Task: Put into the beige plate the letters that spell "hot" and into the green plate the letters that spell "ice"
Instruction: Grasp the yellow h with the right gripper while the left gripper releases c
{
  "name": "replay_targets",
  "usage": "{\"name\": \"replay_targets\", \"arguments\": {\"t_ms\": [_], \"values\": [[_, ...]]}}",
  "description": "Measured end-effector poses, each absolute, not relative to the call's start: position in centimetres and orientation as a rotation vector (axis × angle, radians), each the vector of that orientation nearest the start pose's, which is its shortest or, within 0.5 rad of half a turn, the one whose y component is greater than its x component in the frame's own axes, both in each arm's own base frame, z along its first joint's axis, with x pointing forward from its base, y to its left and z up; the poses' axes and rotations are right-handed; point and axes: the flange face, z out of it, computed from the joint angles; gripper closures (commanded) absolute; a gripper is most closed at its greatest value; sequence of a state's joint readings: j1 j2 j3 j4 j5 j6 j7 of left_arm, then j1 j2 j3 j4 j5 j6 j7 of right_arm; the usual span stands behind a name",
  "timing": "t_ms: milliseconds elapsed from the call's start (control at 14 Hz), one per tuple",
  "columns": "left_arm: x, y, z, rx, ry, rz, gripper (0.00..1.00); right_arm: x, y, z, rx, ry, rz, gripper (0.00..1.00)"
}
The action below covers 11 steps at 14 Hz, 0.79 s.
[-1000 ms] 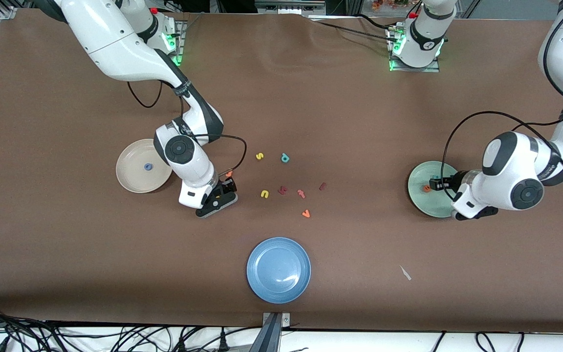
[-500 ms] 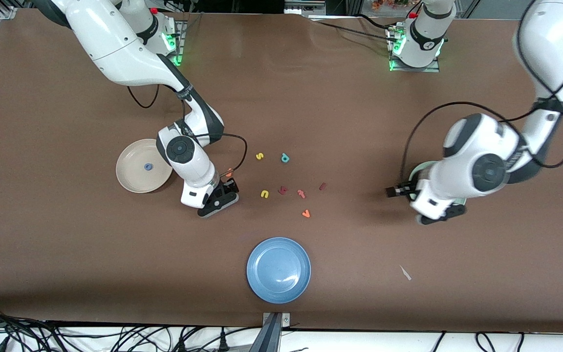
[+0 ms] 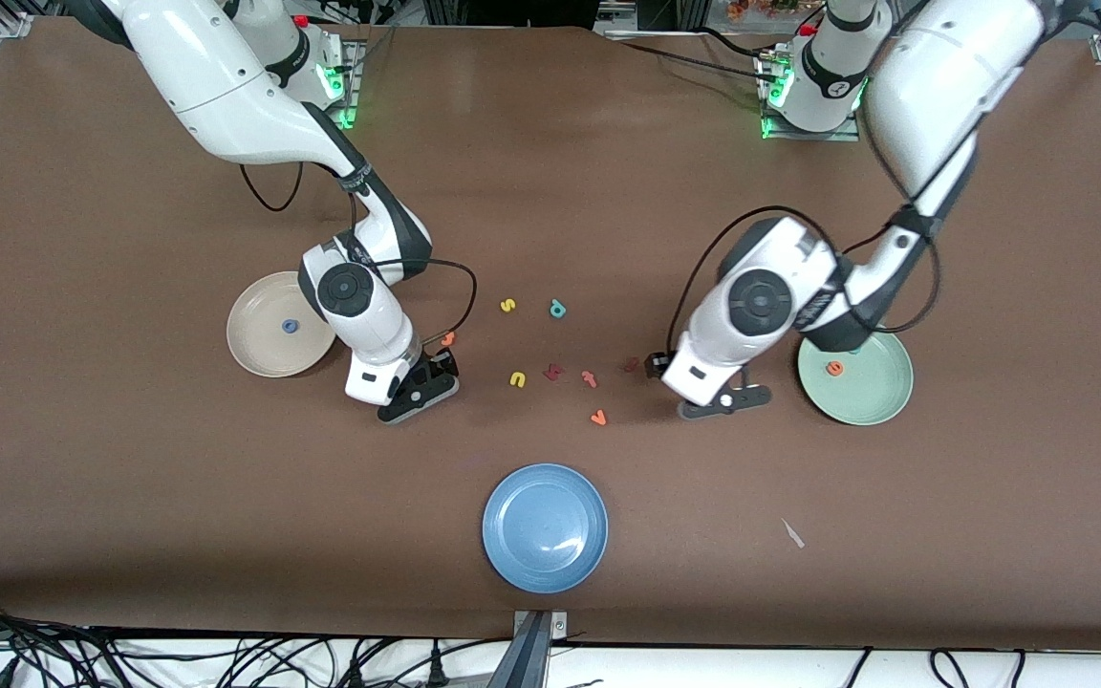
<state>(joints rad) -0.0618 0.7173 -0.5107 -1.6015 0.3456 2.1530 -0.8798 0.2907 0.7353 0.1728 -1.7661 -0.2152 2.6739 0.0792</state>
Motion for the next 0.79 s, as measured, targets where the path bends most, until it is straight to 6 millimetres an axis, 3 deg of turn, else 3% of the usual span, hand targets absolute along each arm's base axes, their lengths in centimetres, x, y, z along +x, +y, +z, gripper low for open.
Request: {"name": "replay_targets", "arguments": {"t_ms": [143,286,643,786], "values": [[59.9,-33.6,21.6,-3.114,-0.286,0.109,0.33,60.6,29.3,16.8,-2.987,-0.784,-0.280,0.81],[60.4,-33.9,20.4,-3.149,-0.320,0.076,0.32,60.6,29.1,16.9,-2.987,-0.804,-0.280,0.90],[61.2,-34.8,20.0,-3.170,-0.369,0.056,0.32,60.8,28.0,17.2,-3.003,-0.835,-0.259,0.92],[60.7,-35.6,19.9,-3.169,-0.357,0.062,0.32,61.2,27.0,18.5,-3.026,-0.867,-0.215,0.92]]}}
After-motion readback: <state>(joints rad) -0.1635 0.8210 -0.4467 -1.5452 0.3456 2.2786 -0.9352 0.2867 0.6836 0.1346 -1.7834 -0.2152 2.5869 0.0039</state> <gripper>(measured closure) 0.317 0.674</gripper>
